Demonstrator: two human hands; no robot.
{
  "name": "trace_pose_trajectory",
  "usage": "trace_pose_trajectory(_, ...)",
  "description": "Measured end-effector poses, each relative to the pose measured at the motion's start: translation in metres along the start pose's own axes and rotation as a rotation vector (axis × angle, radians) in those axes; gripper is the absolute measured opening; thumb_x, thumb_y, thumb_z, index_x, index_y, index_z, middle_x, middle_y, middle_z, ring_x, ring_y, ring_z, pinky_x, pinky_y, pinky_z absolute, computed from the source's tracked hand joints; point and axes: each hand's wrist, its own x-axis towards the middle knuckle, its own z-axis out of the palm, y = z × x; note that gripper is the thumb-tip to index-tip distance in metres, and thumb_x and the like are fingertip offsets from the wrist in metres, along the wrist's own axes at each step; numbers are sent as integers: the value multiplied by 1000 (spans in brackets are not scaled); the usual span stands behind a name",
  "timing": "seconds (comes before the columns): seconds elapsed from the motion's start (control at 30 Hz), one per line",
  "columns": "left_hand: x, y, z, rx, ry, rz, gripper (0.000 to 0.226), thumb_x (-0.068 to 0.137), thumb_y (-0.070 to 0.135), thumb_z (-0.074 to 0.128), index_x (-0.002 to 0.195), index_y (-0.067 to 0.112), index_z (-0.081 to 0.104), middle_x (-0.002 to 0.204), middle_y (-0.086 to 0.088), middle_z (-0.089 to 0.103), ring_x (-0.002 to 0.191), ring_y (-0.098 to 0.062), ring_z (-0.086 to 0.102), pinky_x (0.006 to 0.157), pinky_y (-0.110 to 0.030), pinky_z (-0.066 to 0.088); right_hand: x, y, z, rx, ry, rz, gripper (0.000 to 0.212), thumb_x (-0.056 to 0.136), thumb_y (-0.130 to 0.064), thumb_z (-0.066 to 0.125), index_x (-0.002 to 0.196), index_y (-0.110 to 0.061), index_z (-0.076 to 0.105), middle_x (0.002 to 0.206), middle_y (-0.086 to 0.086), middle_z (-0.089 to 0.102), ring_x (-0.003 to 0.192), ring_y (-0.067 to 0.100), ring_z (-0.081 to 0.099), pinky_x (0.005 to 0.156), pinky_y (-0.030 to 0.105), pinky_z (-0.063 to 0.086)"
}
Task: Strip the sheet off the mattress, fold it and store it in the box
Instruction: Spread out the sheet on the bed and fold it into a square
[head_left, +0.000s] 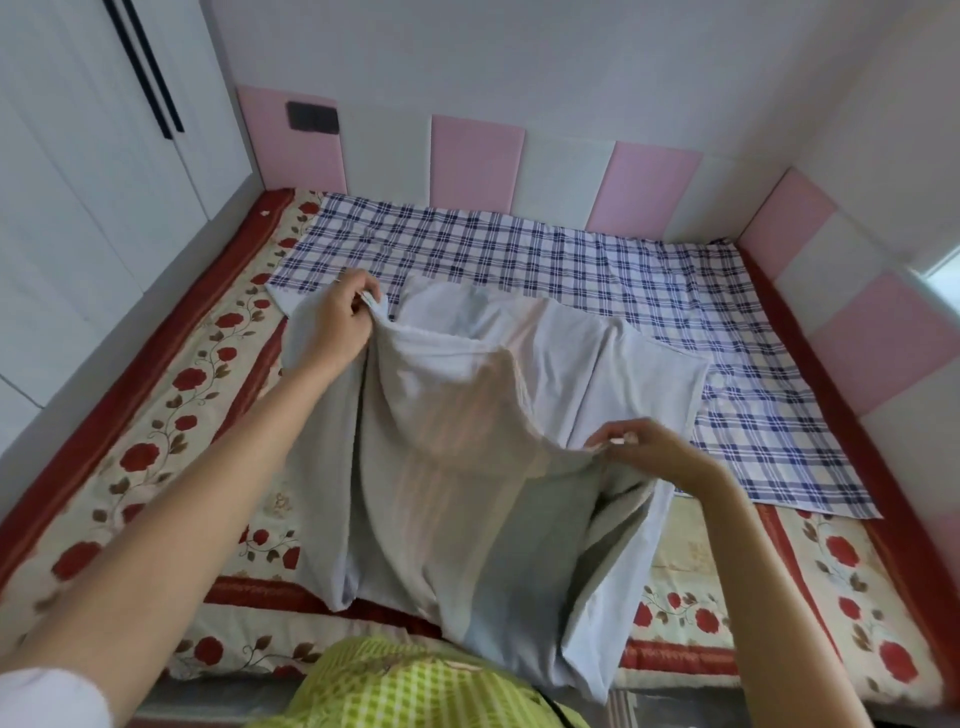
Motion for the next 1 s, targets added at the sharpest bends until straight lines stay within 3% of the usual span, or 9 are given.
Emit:
trace_pose_trajectory(0.07, -15, 37, 11, -264, -175, 46, 34, 74, -2, 40, 70, 31, 50, 78, 13, 54, 79, -10, 52, 77, -26, 42, -4, -18, 21, -200, -458, -44, 23, 87, -17, 66, 88, -39, 73, 97, -7, 70, 99, 15, 62, 97, 30, 45)
trace_pose_trajectory(0.13, -36, 71, 20, -592, -313, 39, 32, 67, -7, 35, 61, 22, 47, 65, 12, 51, 68, -6, 48, 71, -15, 39, -5, -30, 40, -211, -647, -155, 18, 88, -26, 65, 91, -42, 72, 99, -4, 71, 96, 18, 63, 98, 34, 44)
trace_pose_trajectory(0.27, -65, 99, 30, -1132, -369, -176, 22, 68, 9, 39, 49, 21, 39, 61, 2, 33, 62, -12, 31, 66, -20, 32, 0, -45, 40, 58, -27, -149, 34, 94, -34, 57, 64, -31, 71, 54, -10, 49, 54, 10, 42, 58, 30, 36)
trace_pose_trajectory(0.37, -73, 101, 34, -1341, -362, -319, 26, 63, 26, 52, 51, 20, 30, 62, 0, 25, 62, -15, 26, 70, -25, 31, -5, -57, 30, 84, 249, -240, 48, 90, -53, 48, 52, -28, 63, 54, 4, 40, 52, 14, 35, 54, 28, 28)
trace_pose_trajectory(0.43, -75, 105, 34, -1321, -404, -325, 43, 63, 34, 64, 51, 20, 25, 58, 0, 20, 59, -15, 23, 63, -25, 32, -19, -73, 26, 140, 261, -333, 49, 84, -64, 44, 52, -29, 55, 55, -2, 43, 54, 11, 38, 56, 25, 30)
trace_pose_trajectory(0.53, -78, 115, 39, -1110, -446, -290, 50, 68, 9, 67, 46, 25, 26, 51, 5, 22, 49, -9, 23, 53, -18, 35, -41, -92, 35, 218, 165, -426, 53, 84, -69, 45, 59, -21, 47, 57, -5, 43, 55, 9, 38, 56, 28, 30)
trace_pose_trajectory(0.73, -88, 127, 48, -973, -450, -174, 53, 67, -10, 58, 54, 23, 17, 54, 8, 24, 54, -9, 20, 56, -15, 33, -57, -101, 92, 478, -212, -356, 22, 76, -22, 49, 96, -12, 49, 62, -16, 41, 60, 8, 35, 60, 24, 31)
trace_pose_trajectory(0.87, -94, 130, 42, -956, -496, -167, 50, 64, -12, 53, 55, 22, 17, 57, 8, 23, 53, -7, 21, 52, -13, 31, -51, -90, 100, 602, -175, -204, 46, 71, -4, 36, 115, -10, 49, 69, -4, 43, 62, 10, 38, 58, 21, 36)
trace_pose_trajectory(1.0, -100, 131, 31, -925, -582, -133, 48, 59, -16, 47, 54, 21, 17, 57, 8, 22, 52, -6, 20, 49, -14, 24, -43, -72, 105, 495, -46, -192, 46, 84, 10, 31, 122, -9, 49, 88, -8, 50, 74, -2, 49, 70, 14, 39)
